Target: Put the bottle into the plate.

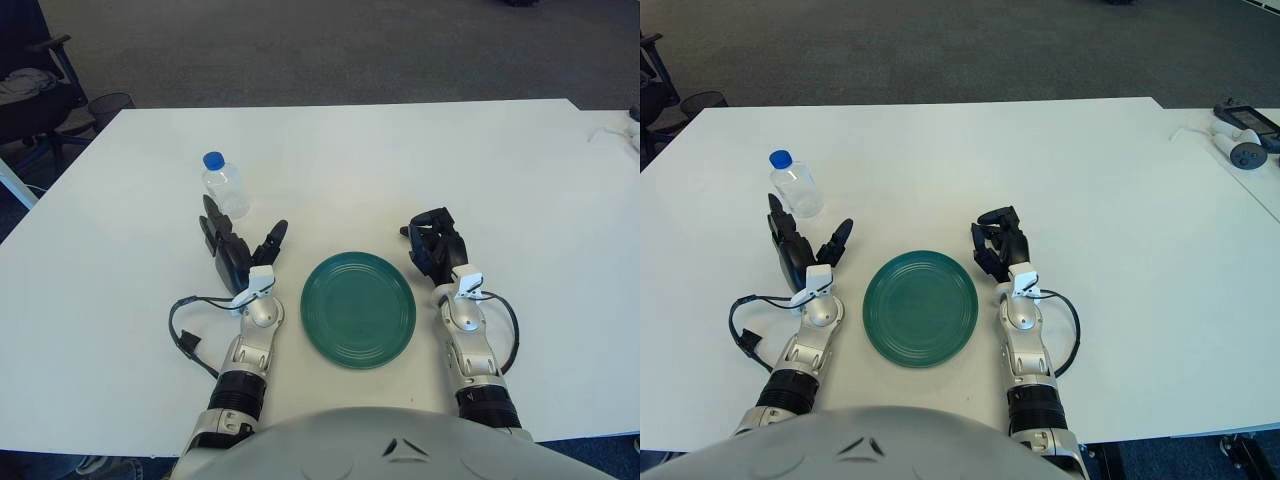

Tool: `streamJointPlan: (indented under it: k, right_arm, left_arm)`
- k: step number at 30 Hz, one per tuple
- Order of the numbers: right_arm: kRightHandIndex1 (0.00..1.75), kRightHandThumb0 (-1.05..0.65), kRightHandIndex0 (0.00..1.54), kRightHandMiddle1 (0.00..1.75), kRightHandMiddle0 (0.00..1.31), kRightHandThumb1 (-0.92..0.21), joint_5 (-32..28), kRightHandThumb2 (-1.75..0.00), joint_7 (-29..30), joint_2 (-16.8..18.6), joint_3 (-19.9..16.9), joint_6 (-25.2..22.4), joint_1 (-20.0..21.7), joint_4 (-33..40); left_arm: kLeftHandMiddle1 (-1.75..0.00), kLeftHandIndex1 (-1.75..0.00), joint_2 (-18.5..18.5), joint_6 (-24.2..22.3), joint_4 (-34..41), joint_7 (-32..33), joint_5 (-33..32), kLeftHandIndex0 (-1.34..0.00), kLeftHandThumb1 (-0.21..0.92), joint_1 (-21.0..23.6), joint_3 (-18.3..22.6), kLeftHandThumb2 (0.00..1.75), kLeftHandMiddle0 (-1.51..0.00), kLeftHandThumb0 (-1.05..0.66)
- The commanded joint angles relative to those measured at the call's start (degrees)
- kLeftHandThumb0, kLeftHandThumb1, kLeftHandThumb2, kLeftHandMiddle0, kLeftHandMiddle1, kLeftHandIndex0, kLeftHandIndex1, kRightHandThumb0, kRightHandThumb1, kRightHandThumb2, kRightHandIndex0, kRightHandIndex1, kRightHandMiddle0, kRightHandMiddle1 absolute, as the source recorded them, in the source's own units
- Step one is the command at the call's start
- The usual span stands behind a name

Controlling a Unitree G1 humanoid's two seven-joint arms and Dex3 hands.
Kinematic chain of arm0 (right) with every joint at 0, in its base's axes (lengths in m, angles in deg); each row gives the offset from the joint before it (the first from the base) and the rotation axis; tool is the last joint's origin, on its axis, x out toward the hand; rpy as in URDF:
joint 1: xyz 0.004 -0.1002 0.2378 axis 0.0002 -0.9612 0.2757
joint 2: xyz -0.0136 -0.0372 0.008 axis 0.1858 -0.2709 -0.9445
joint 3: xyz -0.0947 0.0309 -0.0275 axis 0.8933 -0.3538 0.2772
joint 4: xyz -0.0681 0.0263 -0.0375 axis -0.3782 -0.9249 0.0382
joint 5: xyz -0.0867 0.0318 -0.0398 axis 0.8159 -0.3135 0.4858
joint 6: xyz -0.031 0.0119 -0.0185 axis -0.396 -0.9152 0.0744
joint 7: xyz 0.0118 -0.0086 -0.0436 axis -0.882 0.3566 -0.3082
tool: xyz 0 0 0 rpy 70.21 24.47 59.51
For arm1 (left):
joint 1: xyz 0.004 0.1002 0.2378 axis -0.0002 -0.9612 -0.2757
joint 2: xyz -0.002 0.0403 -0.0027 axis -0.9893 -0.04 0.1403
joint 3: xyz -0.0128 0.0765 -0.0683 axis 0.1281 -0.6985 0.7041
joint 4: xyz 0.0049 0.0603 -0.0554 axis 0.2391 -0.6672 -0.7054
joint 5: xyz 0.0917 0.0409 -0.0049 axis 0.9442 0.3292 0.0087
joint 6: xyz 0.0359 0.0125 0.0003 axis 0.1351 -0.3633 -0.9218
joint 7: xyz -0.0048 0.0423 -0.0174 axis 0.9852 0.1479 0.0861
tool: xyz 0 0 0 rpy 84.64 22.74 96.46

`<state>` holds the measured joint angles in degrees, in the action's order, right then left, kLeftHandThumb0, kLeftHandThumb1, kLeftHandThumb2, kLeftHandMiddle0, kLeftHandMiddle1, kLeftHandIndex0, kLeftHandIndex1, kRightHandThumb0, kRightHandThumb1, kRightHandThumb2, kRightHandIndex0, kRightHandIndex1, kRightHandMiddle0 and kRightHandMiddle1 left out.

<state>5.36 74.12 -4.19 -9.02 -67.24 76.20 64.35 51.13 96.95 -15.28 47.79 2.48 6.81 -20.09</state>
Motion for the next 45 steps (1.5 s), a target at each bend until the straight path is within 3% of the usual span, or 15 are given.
streamJointPlan:
  k: [1,8,17,39,45]
  right_arm:
    - [1.10,-0.35,0.36,1.75,0.20,-0.92,-0.82,-0.51,0.20,-0.26,-1.04,-3.91,-3.80,-6.79]
    - [1.10,-0.35,0.36,1.75,0.20,-0.92,-0.73,-0.51,-0.72,-0.84,-0.78,-3.15,-3.83,-7.48]
    - [1.11,-0.35,0.35,1.75,0.20,-0.92,-0.99,-0.51,-0.74,-0.78,-1.09,-1.05,-2.49,-10.28]
    - [1.09,-0.35,0.35,1.75,0.20,-0.91,-1.30,-0.53,-0.92,-0.55,-1.54,-0.62,-2.09,-11.09]
    - [1.11,-0.35,0.35,1.74,0.21,-0.91,-1.80,-0.53,-1.02,-0.38,-2.02,0.57,-1.97,-12.14]
  left_arm:
    - [0.00,0.00,3.59,-4.95,-1.56,0.67,-0.24,0.00,0.92,-7.80,-0.55,0.15,0.00,-1.05]
    - [0.00,0.00,2.65,-7.96,-2.27,0.27,-2.60,0.00,0.92,-8.51,0.52,0.20,0.00,-1.05]
    - [0.00,0.00,0.06,-9.75,-5.09,2.00,-3.28,0.00,0.92,-4.95,2.71,0.22,0.00,-1.05]
    - [0.00,0.00,-2.61,-3.80,-13.92,4.81,-6.72,0.00,0.92,3.69,8.26,0.14,0.00,-1.05]
    - [0.00,0.00,-6.18,-1.61,-22.77,4.88,-9.28,0.00,0.92,9.37,11.22,0.15,0.00,-1.05]
